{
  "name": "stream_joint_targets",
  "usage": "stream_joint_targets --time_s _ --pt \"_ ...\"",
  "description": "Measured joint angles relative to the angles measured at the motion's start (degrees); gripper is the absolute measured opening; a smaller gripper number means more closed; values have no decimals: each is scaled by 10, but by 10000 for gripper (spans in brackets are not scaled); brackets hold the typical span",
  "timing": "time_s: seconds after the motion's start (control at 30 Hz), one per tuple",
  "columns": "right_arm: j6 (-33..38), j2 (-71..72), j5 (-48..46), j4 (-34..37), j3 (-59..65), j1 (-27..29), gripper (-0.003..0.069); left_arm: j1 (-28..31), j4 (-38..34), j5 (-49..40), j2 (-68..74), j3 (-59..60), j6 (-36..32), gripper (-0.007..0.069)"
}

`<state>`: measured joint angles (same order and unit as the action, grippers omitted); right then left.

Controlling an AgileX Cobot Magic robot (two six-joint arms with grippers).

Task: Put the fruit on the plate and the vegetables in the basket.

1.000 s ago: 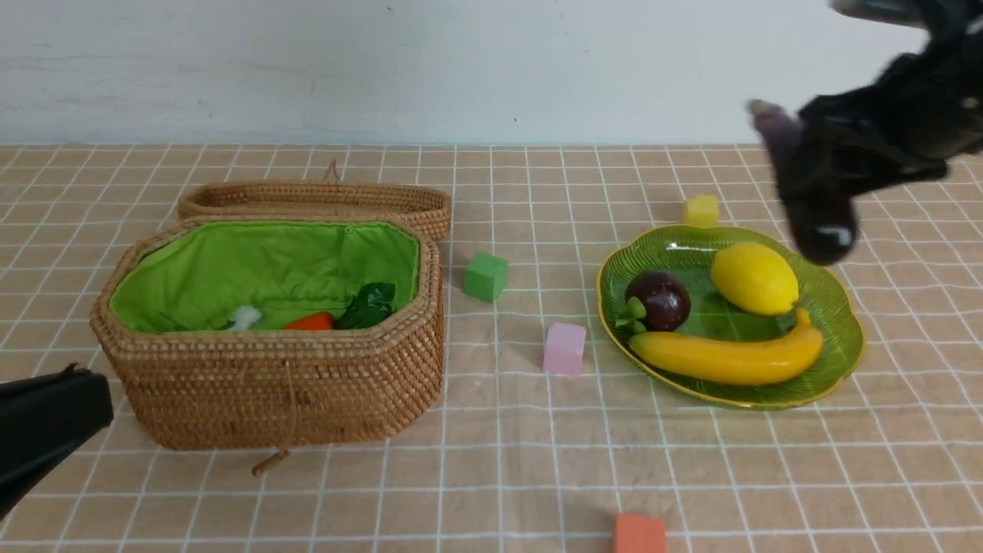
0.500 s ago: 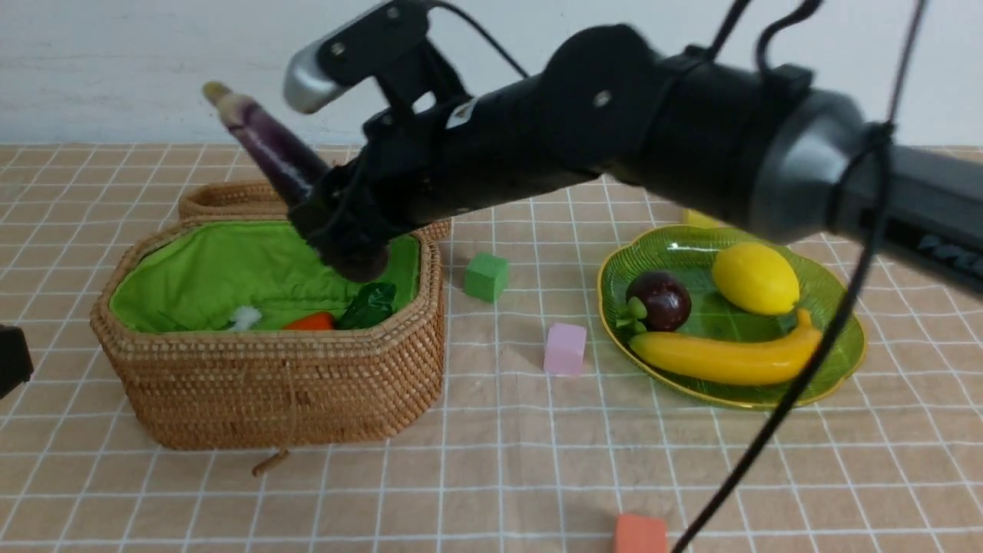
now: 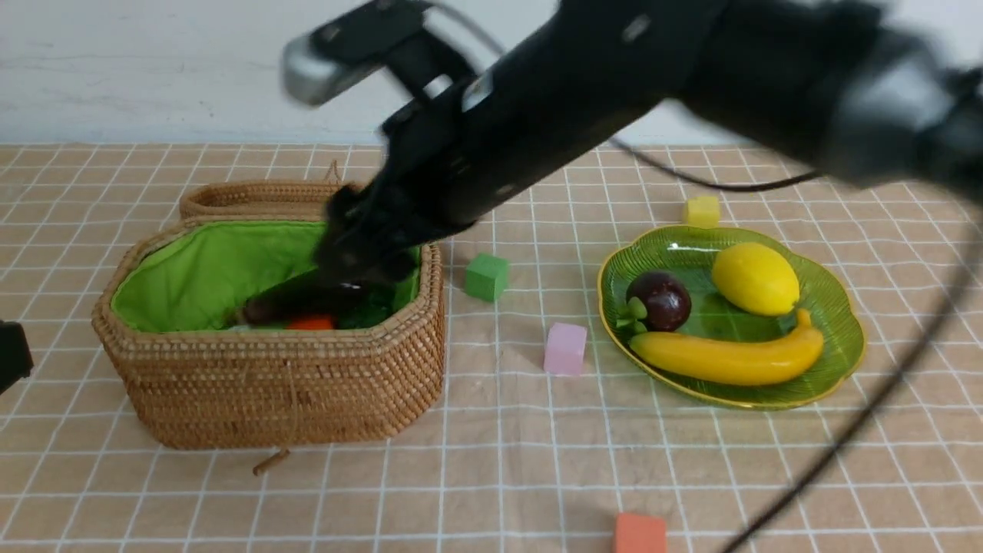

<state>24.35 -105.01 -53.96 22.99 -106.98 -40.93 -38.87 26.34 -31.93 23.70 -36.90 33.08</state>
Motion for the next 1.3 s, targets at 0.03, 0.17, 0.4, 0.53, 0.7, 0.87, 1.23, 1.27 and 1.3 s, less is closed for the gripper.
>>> stream_joint_targets --time_s 0.03,0.17,0.4,0.53,0.7,0.87,1.23,1.27,1.3 --pt "-62 37 -73 -56 -1 4 465 0 1 21 -15 6 0 -13" --pt "-140 95 -158 -151 13 7 253 0 -4 69 -69 34 0 -13" --pt "-285 298 -173 -230 213 7 -3 0 -60 157 -242 174 1 -13" --pt "-382 454 -179 -233 387 7 1 0 -74 169 -244 234 1 -13" --pt "-449 568 -160 -233 525 7 6 0 -82 171 -244 258 1 -13" --pt "-475 638 -125 -233 607 7 12 0 -82 168 -244 268 1 -9" --pt "-486 706 -163 -233 644 7 21 0 -84 149 -244 271 1 -6" --pt "-486 711 -173 -235 644 7 20 0 -84 149 -244 271 1 -6" --pt "-486 713 -175 -240 644 7 20 0 -84 149 -244 271 1 -5"
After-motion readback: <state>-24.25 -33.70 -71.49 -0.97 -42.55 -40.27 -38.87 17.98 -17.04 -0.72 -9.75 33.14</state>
